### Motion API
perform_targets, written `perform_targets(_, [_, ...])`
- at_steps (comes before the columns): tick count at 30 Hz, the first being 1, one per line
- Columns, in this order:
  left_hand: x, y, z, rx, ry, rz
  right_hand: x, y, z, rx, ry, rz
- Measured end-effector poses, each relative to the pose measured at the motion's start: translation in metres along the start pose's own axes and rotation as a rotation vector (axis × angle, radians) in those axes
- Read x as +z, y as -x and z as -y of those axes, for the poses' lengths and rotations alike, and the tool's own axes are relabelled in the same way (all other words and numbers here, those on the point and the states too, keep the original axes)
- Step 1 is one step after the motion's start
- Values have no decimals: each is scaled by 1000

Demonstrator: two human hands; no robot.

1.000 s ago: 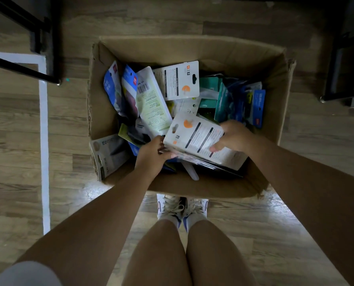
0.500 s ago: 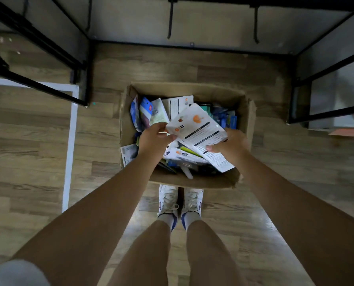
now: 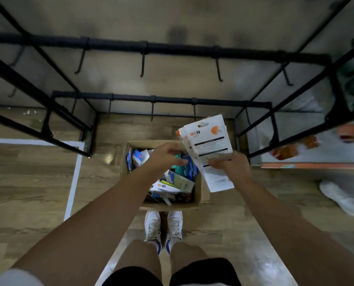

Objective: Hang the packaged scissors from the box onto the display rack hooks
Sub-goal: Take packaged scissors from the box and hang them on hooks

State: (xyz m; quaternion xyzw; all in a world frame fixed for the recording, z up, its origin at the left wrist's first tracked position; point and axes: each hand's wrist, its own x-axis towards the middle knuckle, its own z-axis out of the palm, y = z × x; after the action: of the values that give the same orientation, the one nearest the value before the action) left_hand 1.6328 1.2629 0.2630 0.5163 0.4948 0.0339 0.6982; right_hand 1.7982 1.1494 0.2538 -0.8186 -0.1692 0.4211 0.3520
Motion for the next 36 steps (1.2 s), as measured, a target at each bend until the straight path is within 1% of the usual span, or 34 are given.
perform_targets(4, [3, 38, -53, 84, -91, 52, -18, 36, 47, -80, -195, -14])
perform_targets(9, [-18, 76, -91, 101, -12, 104, -19, 80, 107, -181, -461, 33])
perform_targets(12, [-36, 101, -106, 158, -33, 110, -14, 112, 137, -291, -543, 93])
perform_targets(16, [-64, 126, -115, 171, 40, 221, 6, 145, 168, -292, -615, 81])
perform_targets(18, [-80, 139, -119, 211, 52, 248, 21, 158, 185, -322, -622, 95])
perform_targets(21, [-115, 158, -126, 280, 105, 270, 46, 178, 212, -362, -616, 59])
perform_targets(24, [-153, 176, -134, 295, 208, 298, 77, 199, 244, -505, -600, 66])
perform_targets(26, [-176, 185, -136, 287, 281, 368, 98, 210, 261, -600, -592, 50])
perform_targets(28, [-197, 194, -140, 273, 340, 428, 117, 219, 278, -652, -618, 19])
perform_targets(33, [-245, 216, -153, 265, 371, 620, 142, 236, 310, -765, -629, 21])
perform_targets(34, [-251, 220, -156, 274, 381, 637, 144, 237, 315, -780, -608, 23])
perform_targets(36, [-257, 225, -159, 314, 406, 591, 146, 236, 324, -817, -530, 36])
